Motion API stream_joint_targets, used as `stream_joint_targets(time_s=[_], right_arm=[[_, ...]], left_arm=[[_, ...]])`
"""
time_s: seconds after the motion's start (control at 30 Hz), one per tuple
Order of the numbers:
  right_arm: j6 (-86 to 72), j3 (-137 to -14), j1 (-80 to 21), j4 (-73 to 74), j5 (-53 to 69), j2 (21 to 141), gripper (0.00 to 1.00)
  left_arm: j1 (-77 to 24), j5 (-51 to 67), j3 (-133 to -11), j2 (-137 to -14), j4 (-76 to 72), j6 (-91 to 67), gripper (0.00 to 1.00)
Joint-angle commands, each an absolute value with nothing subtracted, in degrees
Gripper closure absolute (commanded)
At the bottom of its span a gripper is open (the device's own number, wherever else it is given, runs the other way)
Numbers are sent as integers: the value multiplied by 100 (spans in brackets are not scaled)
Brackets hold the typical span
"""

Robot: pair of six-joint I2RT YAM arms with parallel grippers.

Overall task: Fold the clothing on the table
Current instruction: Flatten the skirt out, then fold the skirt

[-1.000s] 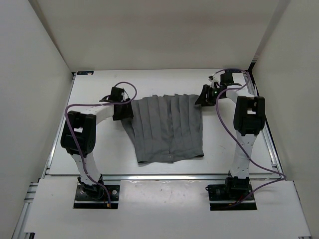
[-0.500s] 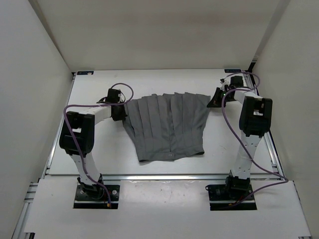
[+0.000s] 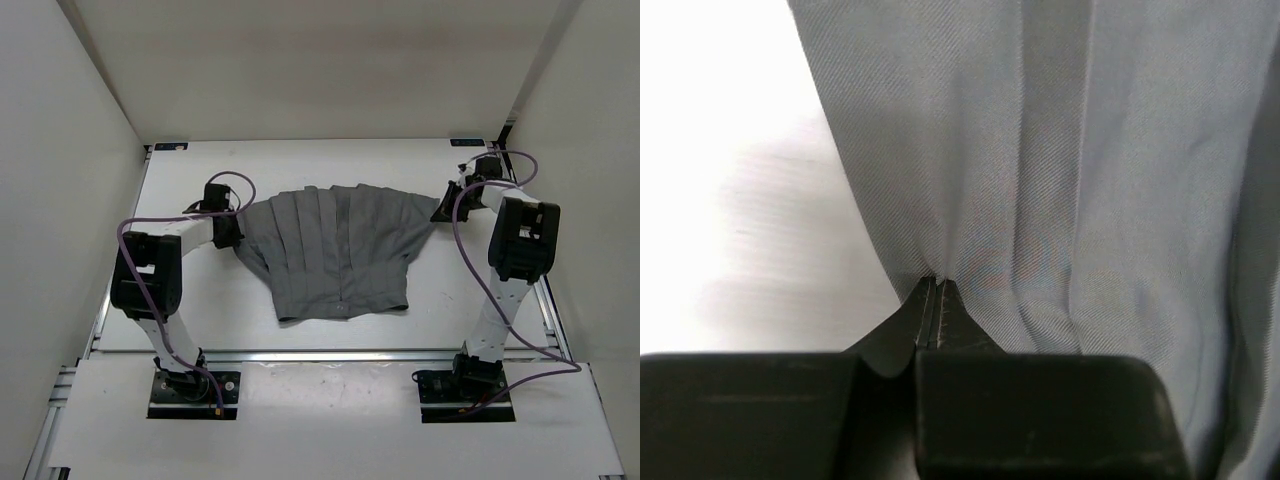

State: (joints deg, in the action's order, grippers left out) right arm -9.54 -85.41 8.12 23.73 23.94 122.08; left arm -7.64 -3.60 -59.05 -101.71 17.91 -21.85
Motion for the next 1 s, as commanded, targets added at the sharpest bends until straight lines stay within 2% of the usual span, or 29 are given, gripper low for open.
stream_joint_targets(time_s=[0.0, 0.03, 0.07, 0.1, 0.13, 0.2, 0.23, 0.4, 0.47, 0.57, 0.7, 0.8, 0.97], right_arm=[[-985, -8552, 1010, 2382, 2136, 11909, 100], [-1028, -8534, 1028, 2382, 2162, 11900, 99], [-1011, -8525, 1028, 2391, 2214, 11874, 89], [-1037, -8569, 1028, 2373, 2224, 11857, 63], [-1063, -8552, 1046, 2382, 2250, 11778, 48], [-1090, -8525, 1055, 2364, 2294, 11559, 4], [-1064, -8464, 1029, 2382, 2250, 11401, 1], [-678, -8201, 862, 2750, 2320, 10706, 1], [-414, -7956, 800, 3188, 2827, 10460, 1], [-55, -7455, 783, 3689, 3303, 10179, 1], [649, -6612, 844, 4287, 4304, 9827, 3], [774, -6172, 642, 4517, 4334, 9397, 1], [518, -5565, 282, 4289, 3789, 8992, 1]], left_arm=[[-677, -483, -5757, -9791, 1793, -2127, 97], [-694, -466, -5774, -9756, 1784, -2118, 93], [-625, -431, -5748, -9730, 1784, -2153, 87], [-668, -413, -5731, -9703, 1723, -2136, 72], [-668, -439, -5678, -9651, 1757, -2171, 60], [-685, -562, -5713, -9510, 1793, -2215, 7], [-686, -684, -5704, -9353, 1793, -2215, 1], [-659, -792, -5345, -8142, 1504, -2232, 1], [-755, -538, -5221, -7737, 1555, -2294, 1], [-1335, -483, -5177, -7384, 2211, -2215, 2], [-2046, 226, -4617, -7015, 2838, -2565, 2], [-2363, 754, -3905, -6515, 2699, -3188, 1], [-2523, 966, -2797, -5793, 2417, -3691, 1]])
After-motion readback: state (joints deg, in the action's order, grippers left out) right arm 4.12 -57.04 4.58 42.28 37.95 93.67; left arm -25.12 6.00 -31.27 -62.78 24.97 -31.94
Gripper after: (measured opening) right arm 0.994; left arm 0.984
